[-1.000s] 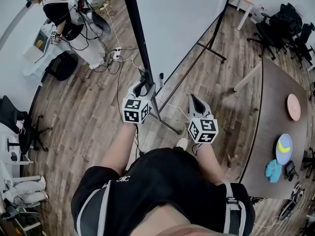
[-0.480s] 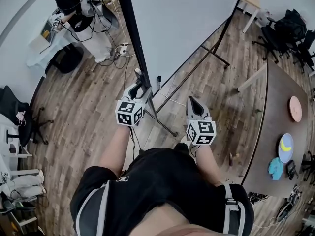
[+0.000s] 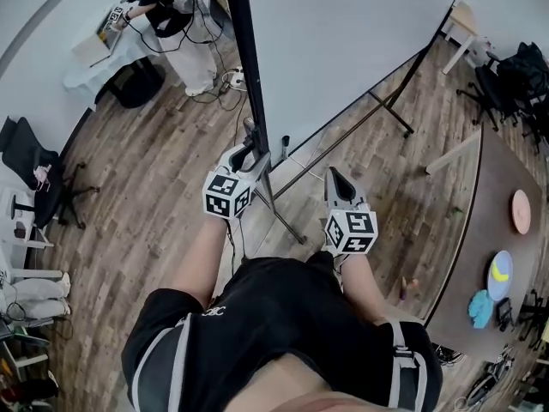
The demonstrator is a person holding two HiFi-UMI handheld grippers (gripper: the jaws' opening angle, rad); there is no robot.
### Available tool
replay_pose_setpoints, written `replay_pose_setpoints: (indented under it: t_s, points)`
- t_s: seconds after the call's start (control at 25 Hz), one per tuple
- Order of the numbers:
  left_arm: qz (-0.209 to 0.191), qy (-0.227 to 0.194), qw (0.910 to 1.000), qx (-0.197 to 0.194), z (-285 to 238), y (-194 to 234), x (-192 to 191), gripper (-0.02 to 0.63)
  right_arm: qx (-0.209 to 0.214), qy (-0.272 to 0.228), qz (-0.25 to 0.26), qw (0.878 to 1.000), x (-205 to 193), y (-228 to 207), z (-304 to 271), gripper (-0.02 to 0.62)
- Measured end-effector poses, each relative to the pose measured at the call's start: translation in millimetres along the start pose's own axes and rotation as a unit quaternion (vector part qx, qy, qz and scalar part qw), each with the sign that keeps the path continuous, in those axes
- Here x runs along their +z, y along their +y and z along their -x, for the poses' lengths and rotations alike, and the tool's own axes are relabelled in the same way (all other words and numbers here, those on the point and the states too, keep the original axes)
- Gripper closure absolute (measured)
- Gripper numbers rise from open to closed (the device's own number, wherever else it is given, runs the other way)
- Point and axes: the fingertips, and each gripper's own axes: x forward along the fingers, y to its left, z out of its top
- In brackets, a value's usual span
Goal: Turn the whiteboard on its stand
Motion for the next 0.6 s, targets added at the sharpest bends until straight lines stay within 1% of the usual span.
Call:
replay_pose_setpoints:
  t_s: [0.4, 0.6]
  points:
    - [-0.002, -0.011, 0.9999, 0.009, 67, 46, -11, 0.420, 0.031, 0.007, -0.001, 0.999, -12, 69, -13, 0.589]
    - [-0.001, -0.016, 0.9997, 0.019, 97, 65, -18, 0.420, 0.048, 0.013, 0.004, 0.999, -17, 94, -18, 0.589]
